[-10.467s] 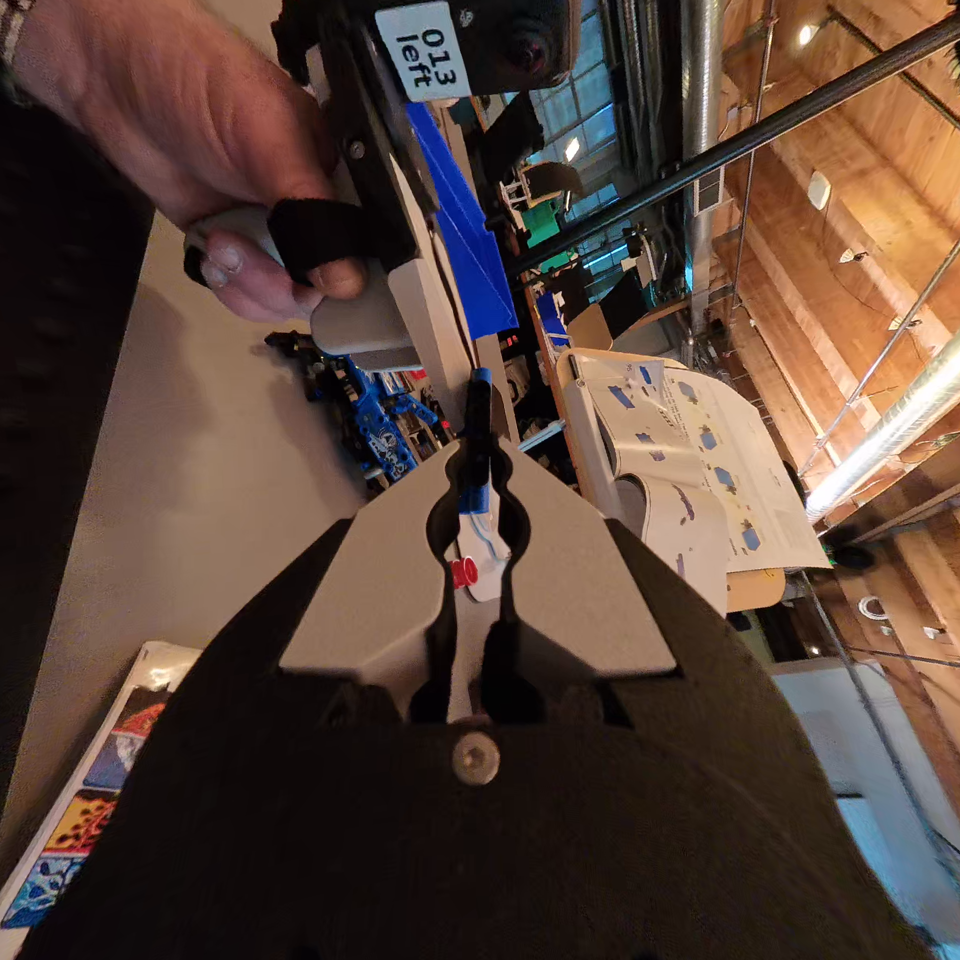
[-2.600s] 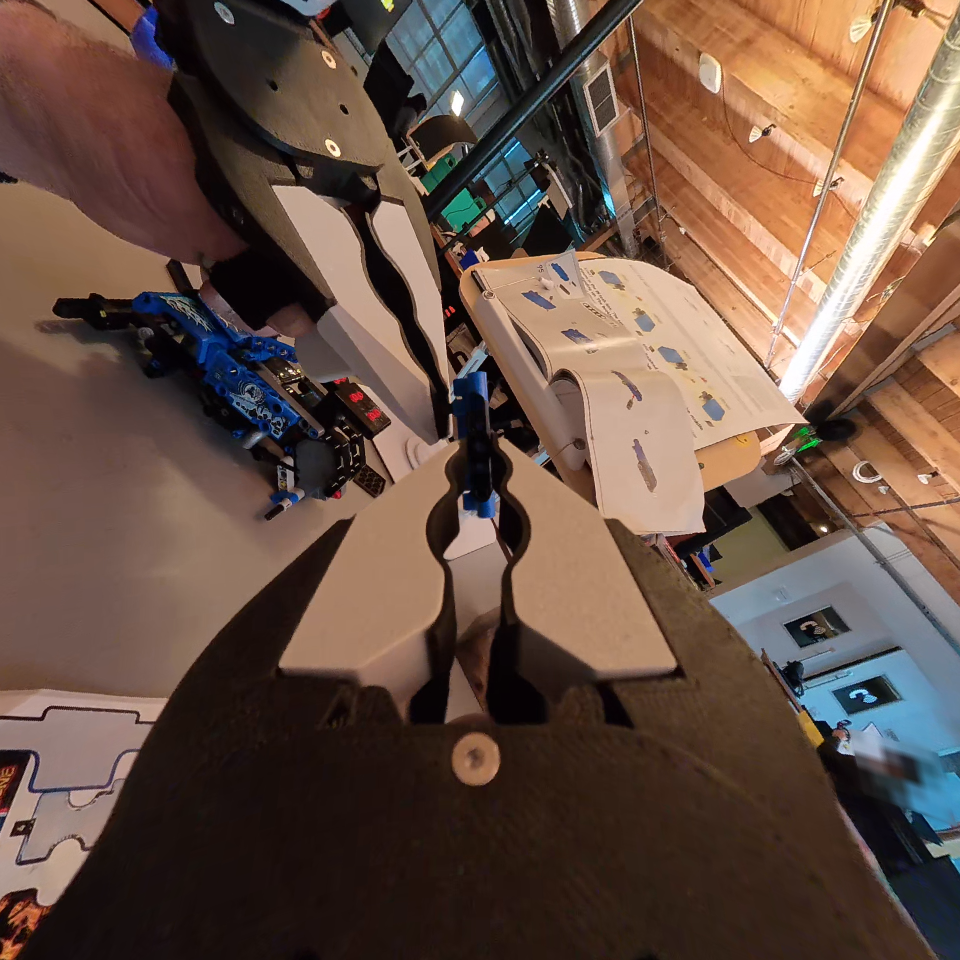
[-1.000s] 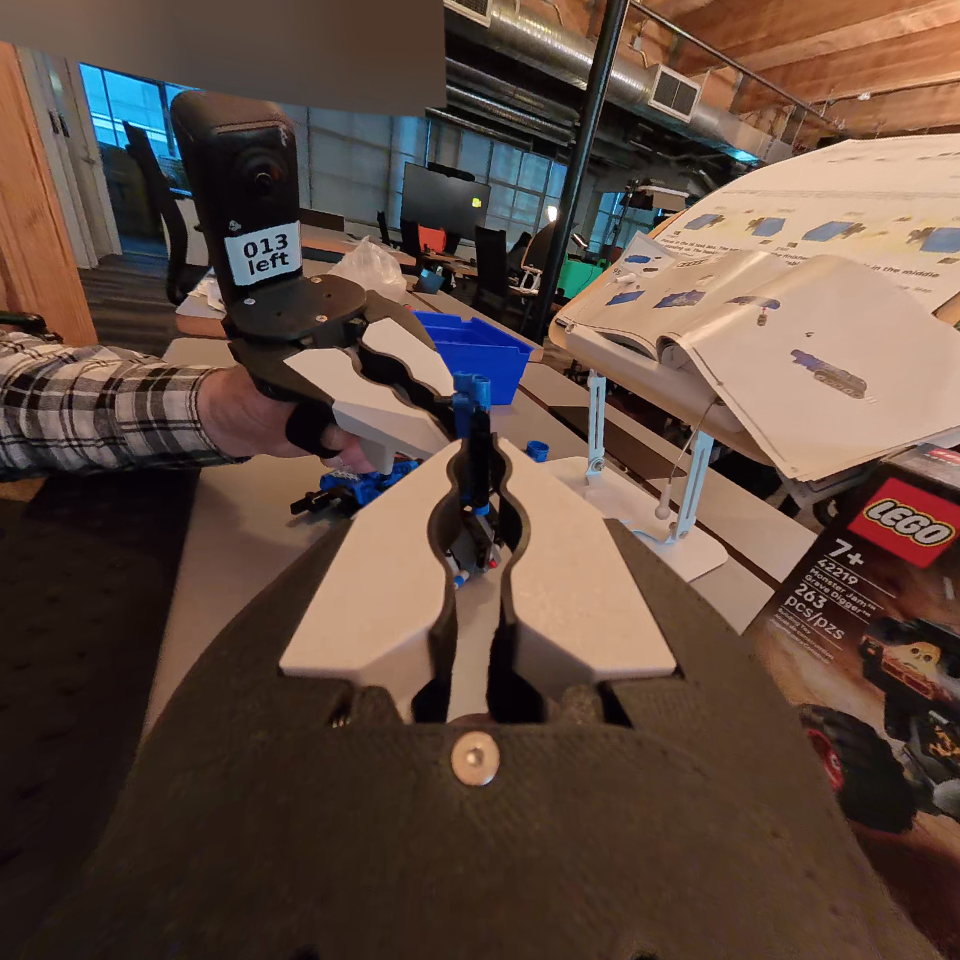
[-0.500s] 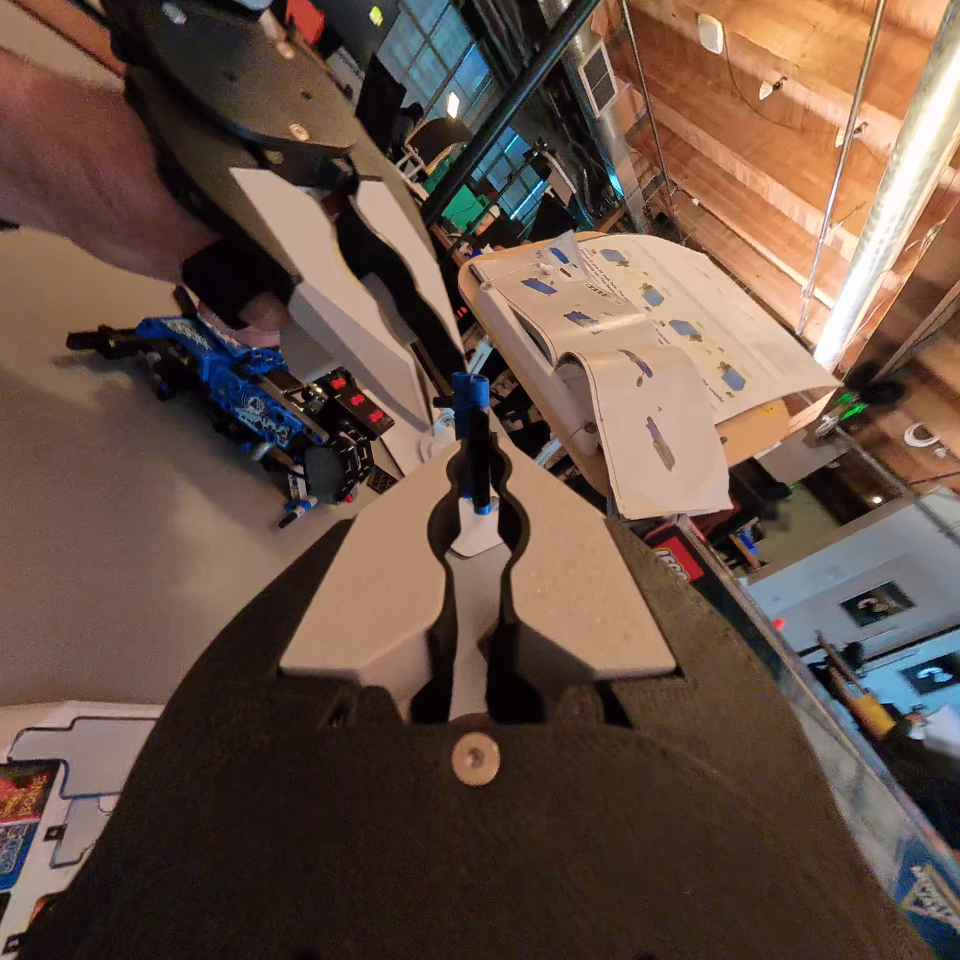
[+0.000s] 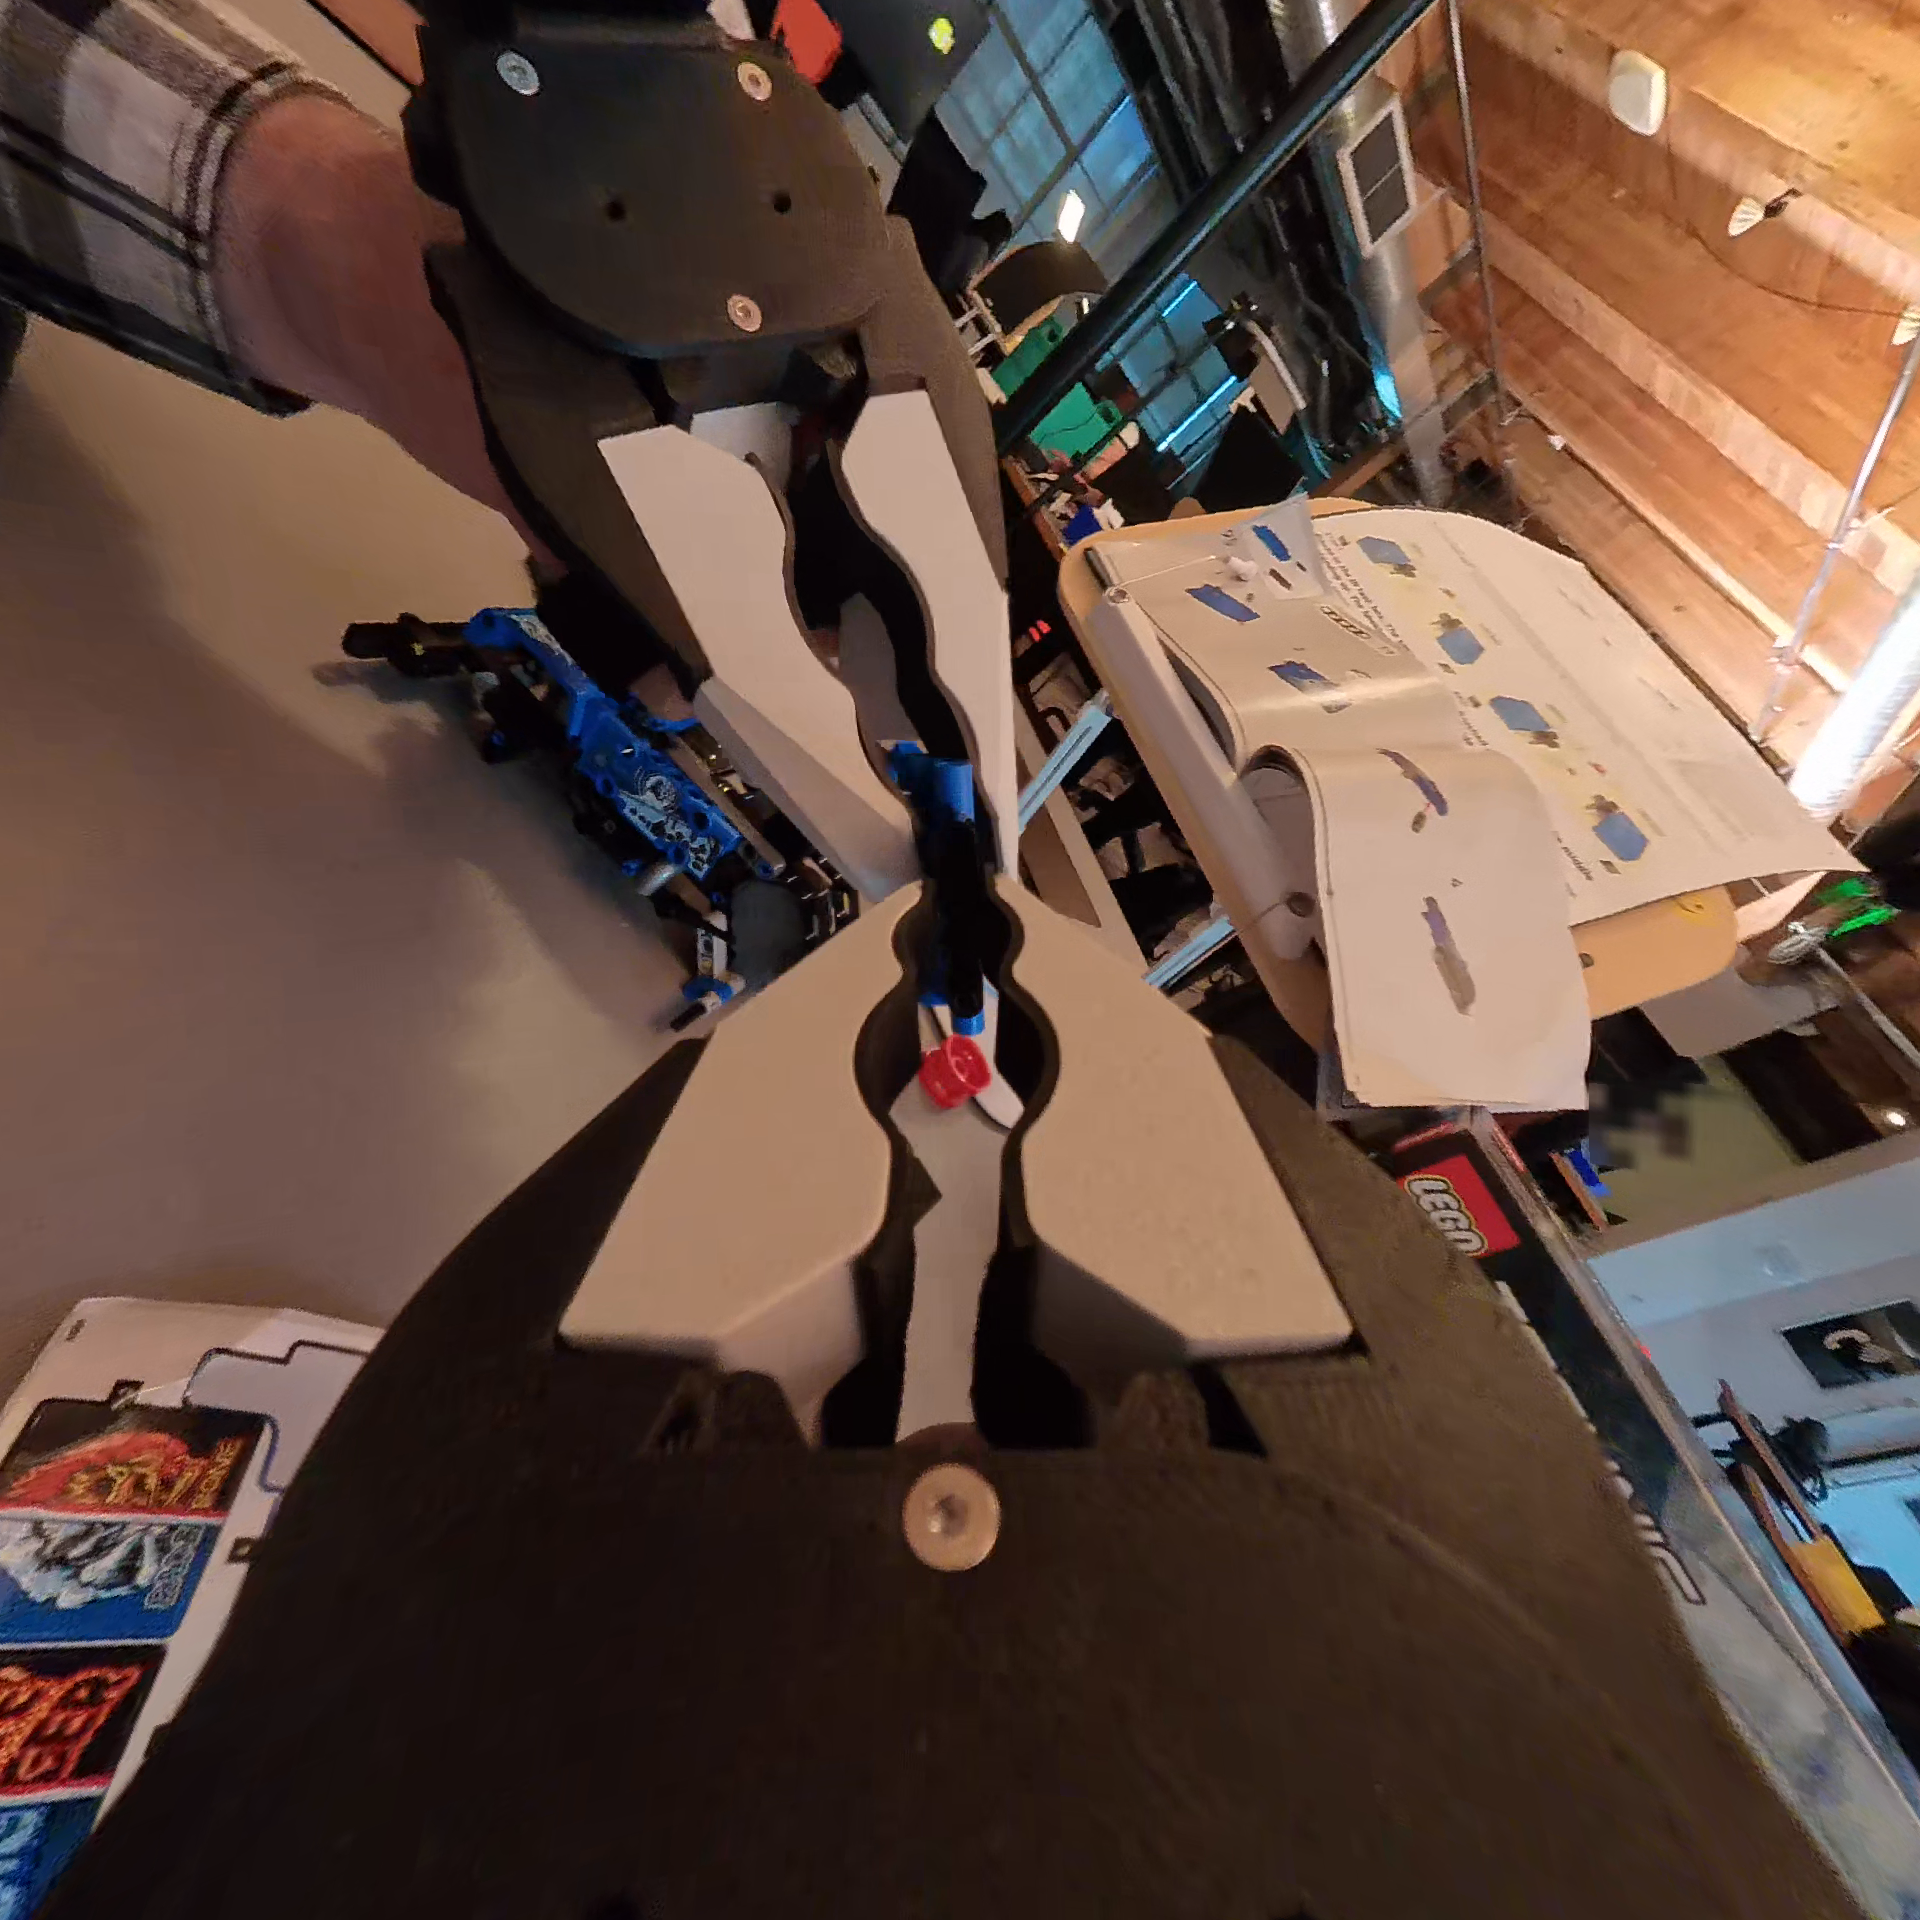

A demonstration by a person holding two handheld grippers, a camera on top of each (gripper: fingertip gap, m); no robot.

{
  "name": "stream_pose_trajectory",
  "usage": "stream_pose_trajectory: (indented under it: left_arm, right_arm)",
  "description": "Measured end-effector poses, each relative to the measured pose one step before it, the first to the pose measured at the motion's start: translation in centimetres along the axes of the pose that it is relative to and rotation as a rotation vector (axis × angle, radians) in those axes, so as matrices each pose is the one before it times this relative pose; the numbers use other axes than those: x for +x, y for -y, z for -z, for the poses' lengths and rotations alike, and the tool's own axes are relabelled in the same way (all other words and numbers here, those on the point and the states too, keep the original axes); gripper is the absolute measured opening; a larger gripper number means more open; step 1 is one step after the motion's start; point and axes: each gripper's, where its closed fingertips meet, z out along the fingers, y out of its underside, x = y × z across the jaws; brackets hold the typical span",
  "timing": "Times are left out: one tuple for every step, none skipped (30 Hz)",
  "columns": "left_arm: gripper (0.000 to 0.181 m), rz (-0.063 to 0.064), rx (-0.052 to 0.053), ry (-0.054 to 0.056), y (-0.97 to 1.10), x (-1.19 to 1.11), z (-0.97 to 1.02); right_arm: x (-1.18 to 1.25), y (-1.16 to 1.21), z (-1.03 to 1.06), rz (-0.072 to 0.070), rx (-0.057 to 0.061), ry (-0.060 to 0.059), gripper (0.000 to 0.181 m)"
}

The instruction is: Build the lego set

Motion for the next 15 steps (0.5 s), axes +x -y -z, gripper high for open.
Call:
stream_pose_trajectory:
  left_arm:
    - [0.008,-0.0074,-0.0078,-0.0001,-0.108,0.026,0.0]
    - [0.008,-0.0002,-0.0037,-0.0087,-0.012,0.137,-0.011]
    - [0.007,-0.0034,-0.0041,-0.0145,0.028,0.286,-0.037]
    - [0.007,-0.0129,-0.0069,0.002,0.023,0.103,-0.059]
    - [0.007,-0.0199,-0.0209,0.0133,-0.227,-0.071,-0.078]
    - [0.007,-0.0138,-0.0199,-0.0009,-0.295,0.091,-0.084]
    - [0.007,0.0052,-0.0045,-0.0071,-0.114,0.131,-0.03]
    - [0.006,0.0165,-0.0015,-0.013,-0.05,0.135,-0.002]
    - [0.006,0.0099,-0.0065,-0.0139,-0.062,0.117,0.035]
    - [0.007,0.0061,-0.0112,-0.0085,-0.077,0.064,0.027]
    - [0.007,0.0049,-0.0133,-0.0093,-0.1,0.155,0.014]
    - [0.006,0.005,-0.0057,-0.0128,-0.066,0.215,0.045]
    - [0.006,0.0119,0.0098,-0.0186,-0.003,0.205,0.039]
    - [0.006,0.029,0.0167,-0.0278,-0.076,0.234,-0.029]
    - [0.006,0.0239,0.0113,-0.021,-0.054,0.169,0.032]
  right_arm:
    - [-0.001,-0.167,-0.039,-0.0121,-0.0074,0.0032,0.006]
    - [-0.014,-0.056,-0.007,-0.0298,-0.0027,0.0099,0.006]
    - [-0.109,0.162,0.023,-0.0276,0.0049,0.0157,0.008]
    - [-0.069,0.159,-0.013,-0.008,0.0008,0.0044,0.012]
    - [-0.184,-0.136,-0.103,0.0098,-0.0169,0.0051,0.01]
    - [-0.168,-0.28,-0.154,0.0198,-0.0234,-0.0003,0.008]
    - [-0.151,-0.245,-0.076,0.0232,-0.0194,-0.0012,0.007]
    - [-0.104,-0.068,-0.01,0.0126,-0.0094,-0.0002,0.006]
    - [-0.094,-0.01,0.008,0.0029,-0.0059,0.0039,0.006]
    - [-0.13,-0.033,0.017,0.0132,-0.0053,0.0035,0.006]
    - [-0.068,-0.05,0.013,0.016,-0.0076,0.0012,0.006]
    - [-0.14,-0.049,0.037,-0.0065,-0.0082,0.0139,0.006]
    - [-0.176,0.018,0.056,-0.0133,0.0022,0.0192,0.006]
    - [-0.154,0.017,0.063,-0.0112,0.0017,0.0153,0.006]
    - [-0.165,-0.039,0.017,-0.0113,-0.0067,0.0125,0.005]
